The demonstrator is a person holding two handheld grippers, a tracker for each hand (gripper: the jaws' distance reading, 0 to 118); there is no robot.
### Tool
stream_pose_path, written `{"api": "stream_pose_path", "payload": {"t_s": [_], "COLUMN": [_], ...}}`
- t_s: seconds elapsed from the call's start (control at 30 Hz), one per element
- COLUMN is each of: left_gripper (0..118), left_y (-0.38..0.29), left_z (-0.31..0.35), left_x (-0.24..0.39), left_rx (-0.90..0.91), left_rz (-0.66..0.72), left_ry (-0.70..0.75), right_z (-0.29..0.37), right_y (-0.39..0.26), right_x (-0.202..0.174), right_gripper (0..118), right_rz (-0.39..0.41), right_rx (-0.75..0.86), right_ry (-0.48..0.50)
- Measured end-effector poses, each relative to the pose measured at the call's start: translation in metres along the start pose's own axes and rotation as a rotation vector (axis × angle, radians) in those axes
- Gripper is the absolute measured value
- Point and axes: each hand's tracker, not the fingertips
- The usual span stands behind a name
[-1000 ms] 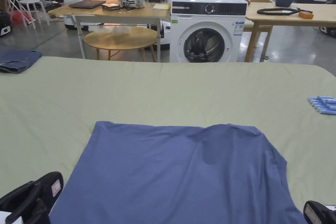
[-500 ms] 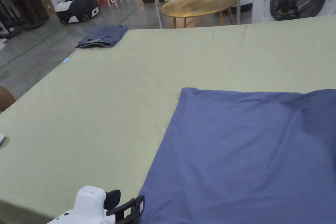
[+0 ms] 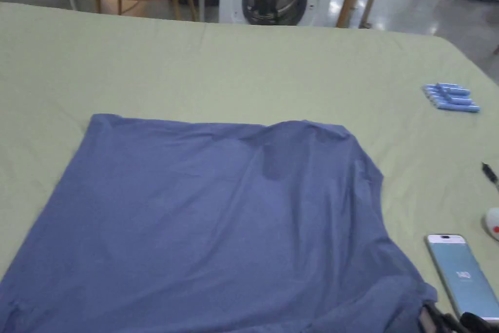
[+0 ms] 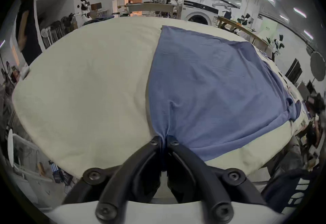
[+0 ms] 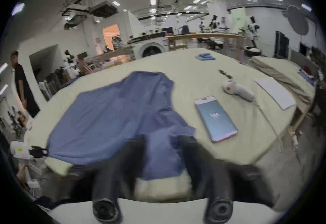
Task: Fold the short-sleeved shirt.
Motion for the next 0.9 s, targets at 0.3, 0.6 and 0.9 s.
{"api": "stream_pose_path", "payload": {"t_s": [0.3, 0.6, 0.9], "left_gripper": [0, 0, 0], "left_y": [-0.005, 0.026, 0.163], "left_z": [0.001, 0.038, -0.033], "left_x": [0.007, 0.002, -0.014], "left_rx": [0.009, 0.125, 0.217], "left_rz": [0.035, 0.112, 0.102], "left_ry": [0.006, -0.102, -0.154], "right_z": [-0.052, -0.033, -0.158], "right_y": [-0.047, 0.003, 0.112], "right_x": [0.023, 0.013, -0.007], "right_gripper": [19, 0, 0], "right_rz": [-0.103, -0.063, -0.022], "right_rx": [-0.166, -0.034, -0.013], "right_ry": [0.106, 0.131, 0.14]}}
